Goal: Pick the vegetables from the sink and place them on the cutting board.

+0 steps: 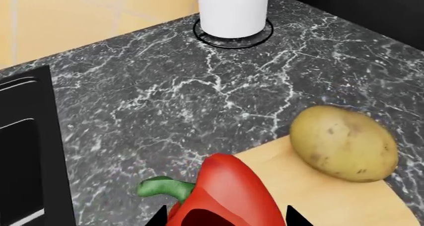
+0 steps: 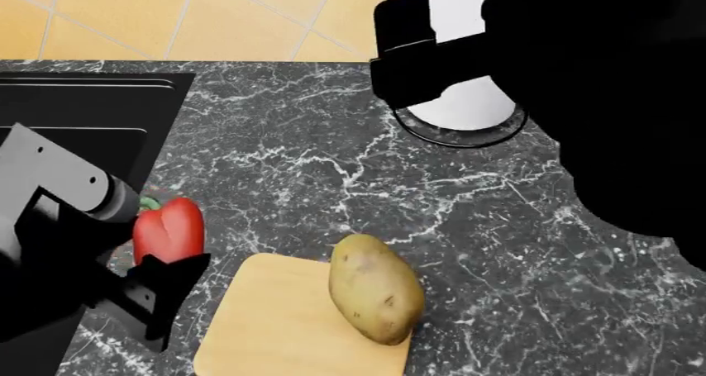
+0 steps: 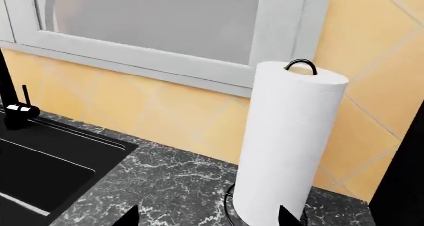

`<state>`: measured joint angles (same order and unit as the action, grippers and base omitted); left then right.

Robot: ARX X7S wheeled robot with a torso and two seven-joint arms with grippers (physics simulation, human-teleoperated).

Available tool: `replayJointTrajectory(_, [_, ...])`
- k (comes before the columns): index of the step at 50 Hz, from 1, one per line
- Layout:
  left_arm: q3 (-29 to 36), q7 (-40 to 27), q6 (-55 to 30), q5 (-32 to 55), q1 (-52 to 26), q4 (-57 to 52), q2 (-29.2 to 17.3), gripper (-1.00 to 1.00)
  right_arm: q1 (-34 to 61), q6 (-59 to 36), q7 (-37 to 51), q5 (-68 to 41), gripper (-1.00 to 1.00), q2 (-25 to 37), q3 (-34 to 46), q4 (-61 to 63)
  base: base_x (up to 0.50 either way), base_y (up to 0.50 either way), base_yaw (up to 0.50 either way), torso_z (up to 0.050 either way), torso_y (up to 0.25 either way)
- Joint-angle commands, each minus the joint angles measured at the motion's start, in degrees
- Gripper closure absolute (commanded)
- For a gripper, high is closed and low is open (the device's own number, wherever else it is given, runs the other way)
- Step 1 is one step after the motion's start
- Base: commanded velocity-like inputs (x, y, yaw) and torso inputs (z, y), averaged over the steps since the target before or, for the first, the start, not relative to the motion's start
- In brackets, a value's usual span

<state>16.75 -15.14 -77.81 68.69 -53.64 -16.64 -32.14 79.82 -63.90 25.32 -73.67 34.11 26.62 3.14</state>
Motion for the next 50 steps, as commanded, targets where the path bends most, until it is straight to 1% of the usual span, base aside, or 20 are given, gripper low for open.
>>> replayJointTrajectory(1, [3.99, 1.14, 1.65, -1.26, -0.52, 1.48, 3.27, 1.00, -1.60, 1.65, 4.89, -1.50, -1.00, 3.33, -3.74, 5.41, 0.00, 0.00, 0.00, 0.000, 0.000])
replayJointTrajectory(6, [7.82, 2.45, 1.58, -3.03, -1.33, 2.68, 4.99, 1.00, -3.62, 1.60, 7.39, -6.14, -1.00, 3.98, -6.56, 6.40, 0.00, 0.00, 0.00, 0.000, 0.000])
replayJointTrajectory(7, [10.13, 3.56, 1.24, -3.94, -0.94, 2.25, 4.64, 1.00, -3.63, 1.09, 7.35, -5.74, -1.00, 4.36, -5.96, 7.12, 0.00, 0.00, 0.00, 0.000, 0.000])
replayJointTrajectory(13, [11.00, 2.96, 0.75, -4.09, -2.88, 3.12, 6.21, 1.00, -5.56, 1.63, 7.80, -7.12, -1.00, 4.94, -6.84, 8.21, 0.00, 0.00, 0.00, 0.000, 0.000])
replayJointTrajectory(20, [14.03, 4.45, 2.46, -6.38, -3.48, 5.14, 7.87, 1.00, -7.12, 1.83, 8.30, -8.31, -1.00, 5.87, -7.52, 9.13, 0.00, 0.00, 0.00, 0.000, 0.000])
replayJointTrajectory(25, [14.88, 5.21, 3.40, -7.05, -4.01, 6.54, 8.63, 1.00, -8.22, 2.38, 8.06, -8.27, -1.00, 6.09, -7.66, 9.37, 0.00, 0.00, 0.00, 0.000, 0.000])
replayJointTrajectory(43, [18.36, 7.32, 6.04, -8.93, -2.94, 8.99, 9.95, 1.00, -9.54, 3.41, 7.00, -8.17, -1.00, 5.86, -7.43, 9.20, 0.00, 0.00, 0.00, 0.000, 0.001])
replayJointTrajectory(44, [18.22, 7.34, 5.94, -8.62, -2.61, 8.40, 9.40, 1.00, -9.68, 3.42, 7.05, -8.27, -1.00, 5.91, -7.45, 9.32, 0.00, 0.00, 0.00, 0.000, 0.000])
replayJointTrajectory(50, [19.18, 7.51, 6.44, -9.52, -2.69, 9.45, 9.57, 1.00, -10.08, 3.38, 6.92, -8.56, -1.00, 5.78, -7.20, 8.98, 0.00, 0.00, 0.00, 0.000, 0.000])
